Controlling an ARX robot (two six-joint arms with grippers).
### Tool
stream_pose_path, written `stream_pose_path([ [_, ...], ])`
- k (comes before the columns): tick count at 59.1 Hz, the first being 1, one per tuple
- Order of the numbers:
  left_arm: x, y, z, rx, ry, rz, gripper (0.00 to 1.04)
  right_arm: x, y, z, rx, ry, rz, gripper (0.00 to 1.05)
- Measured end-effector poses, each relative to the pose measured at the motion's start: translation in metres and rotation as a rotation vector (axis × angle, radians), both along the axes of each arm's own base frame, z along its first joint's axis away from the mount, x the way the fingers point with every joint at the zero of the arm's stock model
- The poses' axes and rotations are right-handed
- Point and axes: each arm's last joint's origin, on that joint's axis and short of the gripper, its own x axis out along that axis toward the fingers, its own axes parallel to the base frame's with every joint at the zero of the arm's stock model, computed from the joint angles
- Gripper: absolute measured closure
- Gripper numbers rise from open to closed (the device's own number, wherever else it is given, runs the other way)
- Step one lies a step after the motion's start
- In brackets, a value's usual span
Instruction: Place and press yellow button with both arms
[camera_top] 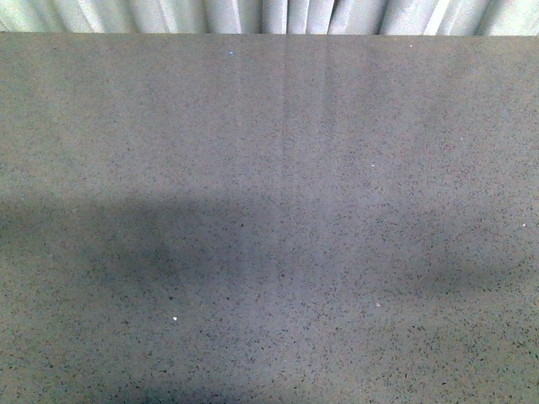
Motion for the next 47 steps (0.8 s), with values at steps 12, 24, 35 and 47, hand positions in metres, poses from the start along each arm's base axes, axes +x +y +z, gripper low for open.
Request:
stream_pose_path([
  [12,0.040,0.067,-0.005,0.058,0.009,0.276,0.09,0.000,0.000,0.000,0.000,0.000,0.000,0.09],
  [24,0.051,0.111,-0.037,0.055,0.083,0.403,0.09,0.000,0.000,0.000,0.000,0.000,0.000,0.09],
  [35,0.054,0.134,-0.066,0.052,0.158,0.478,0.09,0.000,0.000,0.000,0.000,0.000,0.000,0.09],
  [47,0.053,0.155,-0.085,0.054,0.198,0.553,0.09,0.000,0.000,0.000,0.000,0.000,0.000,0.09],
])
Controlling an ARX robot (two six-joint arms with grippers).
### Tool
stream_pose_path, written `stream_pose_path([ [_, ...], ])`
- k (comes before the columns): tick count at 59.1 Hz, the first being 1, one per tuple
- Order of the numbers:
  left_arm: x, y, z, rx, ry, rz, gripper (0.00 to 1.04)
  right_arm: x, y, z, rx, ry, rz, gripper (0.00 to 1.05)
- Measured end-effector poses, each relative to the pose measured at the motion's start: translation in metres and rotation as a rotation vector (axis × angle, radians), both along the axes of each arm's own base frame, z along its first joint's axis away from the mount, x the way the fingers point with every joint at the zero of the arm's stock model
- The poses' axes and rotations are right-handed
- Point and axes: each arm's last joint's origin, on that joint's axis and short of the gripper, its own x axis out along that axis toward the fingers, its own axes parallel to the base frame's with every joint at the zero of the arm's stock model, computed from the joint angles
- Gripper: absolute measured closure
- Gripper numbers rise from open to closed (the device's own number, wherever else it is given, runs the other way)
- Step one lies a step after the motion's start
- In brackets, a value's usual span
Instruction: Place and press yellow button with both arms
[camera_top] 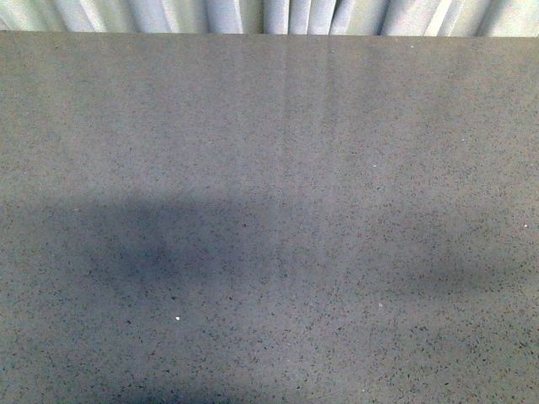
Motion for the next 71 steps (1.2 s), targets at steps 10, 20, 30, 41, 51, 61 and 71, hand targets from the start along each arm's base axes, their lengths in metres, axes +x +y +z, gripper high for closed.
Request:
stream_pose_path([
  [10,-0.004,0.002,-0.010,0.023,0.017,-0.007,0.09,0.000,0.000,0.000,0.000,0.000,0.000,0.09],
  [20,-0.010,0.000,-0.019,0.031,0.036,-0.012,0.09,0.000,0.000,0.000,0.000,0.000,0.000,0.09],
  [30,-0.015,-0.003,-0.026,0.029,0.056,-0.018,0.09,0.000,0.000,0.000,0.000,0.000,0.000,0.09],
  [41,-0.016,-0.007,-0.028,0.044,0.060,-0.035,0.09,0.000,0.000,0.000,0.000,0.000,0.000,0.09],
  [51,-0.015,-0.011,-0.032,0.058,0.070,-0.060,0.09,0.000,0.000,0.000,0.000,0.000,0.000,0.09],
  [61,-0.014,-0.016,-0.034,0.070,0.077,-0.082,0.09,0.000,0.000,0.000,0.000,0.000,0.000,0.09],
  [71,-0.013,-0.019,-0.034,0.078,0.078,-0.094,0.22,0.000,0.000,0.000,0.000,0.000,0.000,0.09],
])
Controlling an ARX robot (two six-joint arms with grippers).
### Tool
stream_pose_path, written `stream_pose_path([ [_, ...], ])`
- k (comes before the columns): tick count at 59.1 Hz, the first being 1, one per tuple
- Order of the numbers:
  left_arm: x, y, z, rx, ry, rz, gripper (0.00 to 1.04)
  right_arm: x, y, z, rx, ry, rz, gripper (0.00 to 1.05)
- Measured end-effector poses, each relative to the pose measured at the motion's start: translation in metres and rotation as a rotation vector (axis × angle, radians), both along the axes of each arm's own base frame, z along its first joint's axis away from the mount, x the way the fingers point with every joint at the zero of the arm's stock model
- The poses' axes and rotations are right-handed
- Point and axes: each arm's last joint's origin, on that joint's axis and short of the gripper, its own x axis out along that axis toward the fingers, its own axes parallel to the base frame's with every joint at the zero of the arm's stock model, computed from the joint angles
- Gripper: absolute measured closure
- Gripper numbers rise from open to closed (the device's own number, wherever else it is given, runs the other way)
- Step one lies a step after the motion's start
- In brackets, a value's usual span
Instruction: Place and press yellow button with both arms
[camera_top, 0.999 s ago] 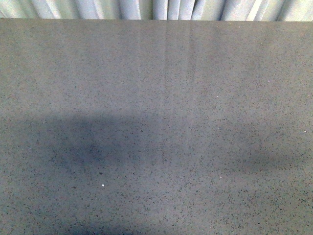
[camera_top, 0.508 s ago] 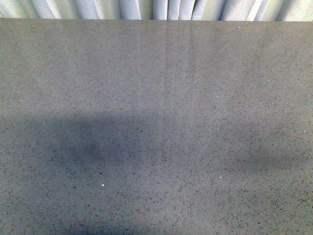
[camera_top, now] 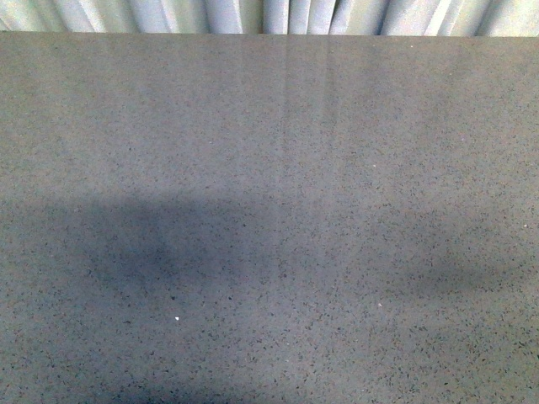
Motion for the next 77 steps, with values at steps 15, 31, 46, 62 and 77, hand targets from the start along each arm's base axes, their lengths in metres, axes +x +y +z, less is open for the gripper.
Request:
stream_pose_path([
  [15,0.000,0.000,-0.002,0.007,0.007,-0.007,0.66,0.000,0.000,0.000,0.000,0.000,0.000,0.09],
  [31,-0.002,0.000,-0.001,0.010,0.010,-0.010,0.69,0.000,0.000,0.000,0.000,0.000,0.000,0.09],
  [46,0.011,-0.015,0.057,0.033,-0.110,-0.075,0.70,0.000,0.000,0.000,0.000,0.000,0.000,0.09],
  [62,0.044,-0.114,0.116,0.041,-0.296,-0.334,0.70,0.000,0.000,0.000,0.000,0.000,0.000,0.09],
  [77,0.057,-0.241,0.055,-0.032,-0.189,-0.605,0.70,0.000,0.000,0.000,0.000,0.000,0.000,0.09],
])
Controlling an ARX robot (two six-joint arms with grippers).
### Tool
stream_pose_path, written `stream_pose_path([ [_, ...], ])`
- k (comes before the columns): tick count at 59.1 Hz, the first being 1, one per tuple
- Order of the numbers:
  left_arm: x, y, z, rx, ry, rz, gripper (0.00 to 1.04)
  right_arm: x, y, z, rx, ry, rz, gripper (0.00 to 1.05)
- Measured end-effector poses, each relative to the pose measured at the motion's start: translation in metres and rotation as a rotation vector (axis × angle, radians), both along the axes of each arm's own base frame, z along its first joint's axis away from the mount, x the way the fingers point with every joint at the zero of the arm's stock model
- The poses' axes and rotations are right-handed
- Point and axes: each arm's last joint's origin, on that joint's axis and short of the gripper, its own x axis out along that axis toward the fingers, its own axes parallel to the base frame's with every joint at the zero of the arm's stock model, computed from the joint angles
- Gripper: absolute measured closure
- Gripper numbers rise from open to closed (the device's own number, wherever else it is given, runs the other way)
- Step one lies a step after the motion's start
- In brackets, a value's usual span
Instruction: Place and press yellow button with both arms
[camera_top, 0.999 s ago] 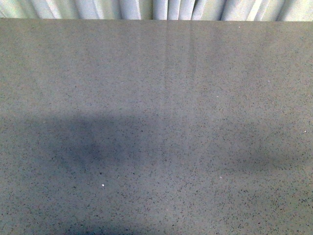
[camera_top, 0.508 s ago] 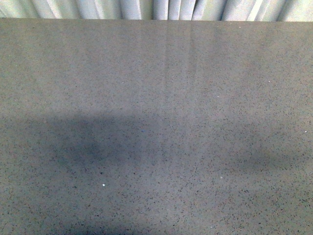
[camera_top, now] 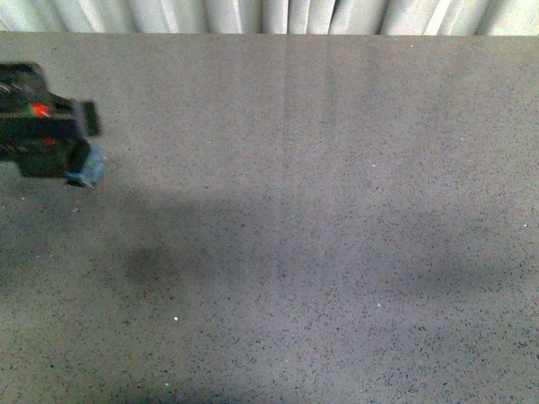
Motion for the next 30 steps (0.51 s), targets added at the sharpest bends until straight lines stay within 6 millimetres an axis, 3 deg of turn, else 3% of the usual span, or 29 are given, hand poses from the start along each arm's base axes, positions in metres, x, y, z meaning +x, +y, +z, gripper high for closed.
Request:
stream_pose_path([
  [13,-0.003,-0.029,-0.042,0.030,0.112,-0.049,0.70,0.000,0.000,0.000,0.000,0.000,0.000,0.09],
  [30,-0.004,-0.035,-0.061,0.026,0.152,-0.037,0.70,0.000,0.000,0.000,0.000,0.000,0.000,0.09],
])
